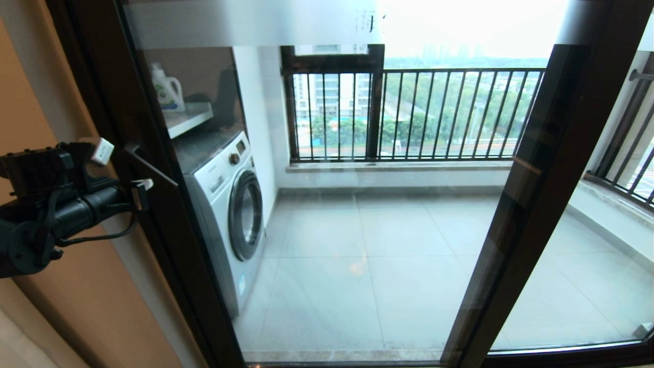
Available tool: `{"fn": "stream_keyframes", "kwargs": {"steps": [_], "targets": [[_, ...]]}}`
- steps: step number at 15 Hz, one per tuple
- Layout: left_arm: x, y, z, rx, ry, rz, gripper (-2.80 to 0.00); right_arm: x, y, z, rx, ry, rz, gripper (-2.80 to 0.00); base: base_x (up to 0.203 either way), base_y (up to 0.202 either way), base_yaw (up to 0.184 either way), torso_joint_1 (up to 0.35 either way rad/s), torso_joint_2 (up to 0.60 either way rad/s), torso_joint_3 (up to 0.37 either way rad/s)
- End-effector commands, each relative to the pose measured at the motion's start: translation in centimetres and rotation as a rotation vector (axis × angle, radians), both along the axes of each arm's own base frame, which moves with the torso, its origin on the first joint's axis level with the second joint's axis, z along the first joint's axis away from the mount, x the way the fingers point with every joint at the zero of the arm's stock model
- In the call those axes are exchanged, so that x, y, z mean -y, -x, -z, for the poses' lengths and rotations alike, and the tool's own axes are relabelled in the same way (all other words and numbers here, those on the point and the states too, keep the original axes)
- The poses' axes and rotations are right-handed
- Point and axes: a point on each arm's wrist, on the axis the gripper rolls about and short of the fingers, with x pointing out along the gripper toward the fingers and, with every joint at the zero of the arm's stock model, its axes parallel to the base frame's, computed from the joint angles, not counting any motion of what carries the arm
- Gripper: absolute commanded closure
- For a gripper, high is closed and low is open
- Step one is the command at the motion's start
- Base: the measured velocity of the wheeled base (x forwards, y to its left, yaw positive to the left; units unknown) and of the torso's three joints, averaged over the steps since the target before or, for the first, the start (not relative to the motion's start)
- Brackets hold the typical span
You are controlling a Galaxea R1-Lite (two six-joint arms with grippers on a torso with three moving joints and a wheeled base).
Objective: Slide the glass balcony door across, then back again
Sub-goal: Close the slid door
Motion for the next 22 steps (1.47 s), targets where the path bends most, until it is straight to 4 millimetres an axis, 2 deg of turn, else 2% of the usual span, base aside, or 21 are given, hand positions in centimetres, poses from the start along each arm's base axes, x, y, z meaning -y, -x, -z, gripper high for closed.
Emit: {"fn": "stream_keyframes", "kwargs": {"steps": [1, 5, 9, 16, 22], "targets": [[0.2, -0.3, -0.4, 0.017, -0.009, 0.008, 0.0, 0.0, 0.0, 0.1, -0.001, 0.001, -0.001, 0.0, 0.0, 0.0, 0.0, 0.0, 0.0, 0.0], [1.1, -0.7, -0.8, 0.014, -0.009, 0.028, 0.0, 0.0, 0.0, 0.1, -0.001, 0.001, -0.001, 0.0, 0.0, 0.0, 0.0, 0.0, 0.0, 0.0], [1.9, -0.5, 0.2, -0.016, -0.007, 0.051, 0.0, 0.0, 0.0, 0.1, -0.001, 0.001, -0.001, 0.0, 0.0, 0.0, 0.0, 0.0, 0.0, 0.0], [1.9, -0.8, -2.6, 0.07, -0.02, 0.023, 0.0, 0.0, 0.0, 0.1, -0.001, 0.001, -0.001, 0.0, 0.0, 0.0, 0.0, 0.0, 0.0, 0.0], [1.9, -0.5, -2.7, 0.054, -0.016, 0.022, 0.0, 0.0, 0.0, 0.1, -0.001, 0.001, -0.001, 0.0, 0.0, 0.0, 0.0, 0.0, 0.0, 0.0]]}}
